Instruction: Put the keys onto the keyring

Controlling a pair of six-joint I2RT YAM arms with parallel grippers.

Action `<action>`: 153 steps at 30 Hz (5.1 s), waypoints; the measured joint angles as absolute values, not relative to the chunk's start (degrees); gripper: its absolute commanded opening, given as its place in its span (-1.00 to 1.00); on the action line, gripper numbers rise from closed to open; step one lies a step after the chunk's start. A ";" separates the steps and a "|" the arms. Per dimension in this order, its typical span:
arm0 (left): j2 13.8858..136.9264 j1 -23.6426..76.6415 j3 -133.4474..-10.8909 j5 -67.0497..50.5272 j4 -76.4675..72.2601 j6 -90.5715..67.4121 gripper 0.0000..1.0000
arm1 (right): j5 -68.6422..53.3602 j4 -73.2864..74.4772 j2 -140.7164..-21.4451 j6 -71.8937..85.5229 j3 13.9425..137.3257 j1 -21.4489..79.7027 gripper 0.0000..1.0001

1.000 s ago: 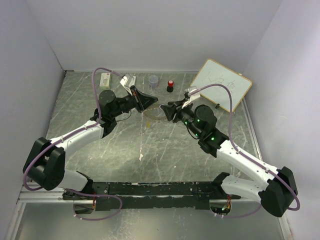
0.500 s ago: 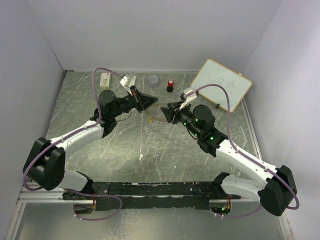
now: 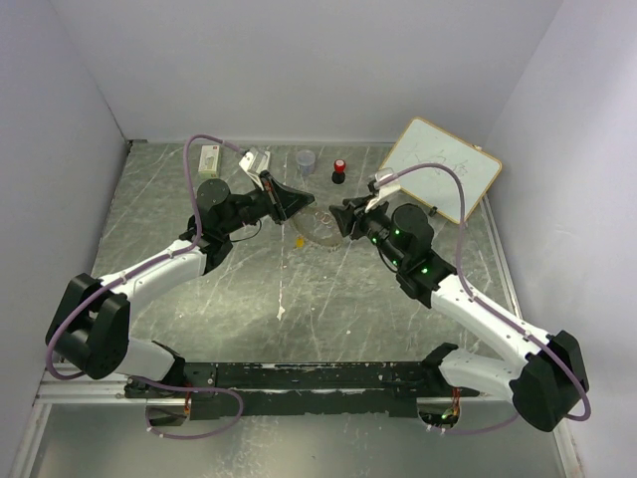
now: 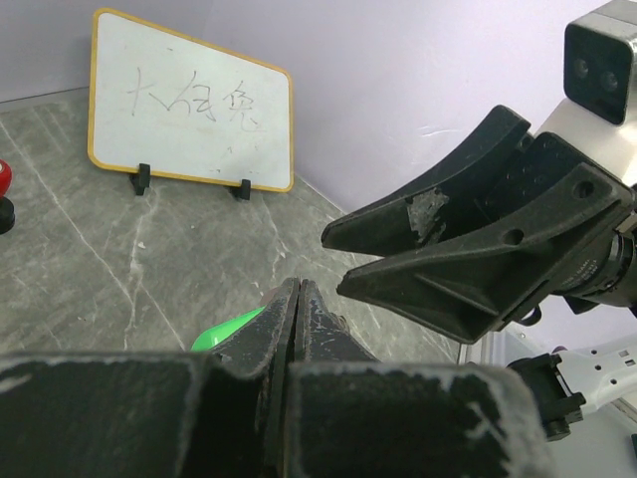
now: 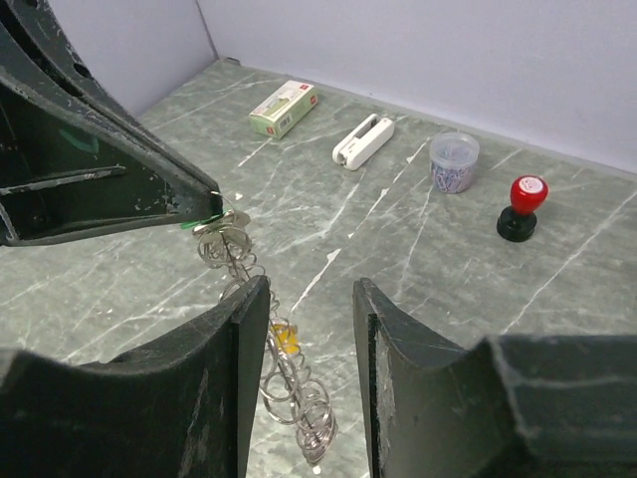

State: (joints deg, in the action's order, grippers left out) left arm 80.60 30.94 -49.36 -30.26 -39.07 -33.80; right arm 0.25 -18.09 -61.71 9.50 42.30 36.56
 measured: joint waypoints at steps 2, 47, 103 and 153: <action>80.60 30.94 -49.36 -30.26 -39.07 -33.82 -0.86 | -0.69 -18.48 -61.71 9.69 42.30 35.68 -0.22; 80.58 31.79 -50.33 -23.38 -35.66 -34.59 -0.86 | -14.76 -25.80 -62.19 5.76 39.59 32.05 -0.27; 79.81 35.86 -53.08 -13.13 -26.85 -35.33 -0.86 | -2.66 -23.20 -72.20 -2.28 45.32 41.01 -0.54; 79.81 36.18 -54.83 -10.63 -24.08 -34.22 -0.87 | 2.35 -24.45 -67.11 -1.26 42.74 41.87 -0.47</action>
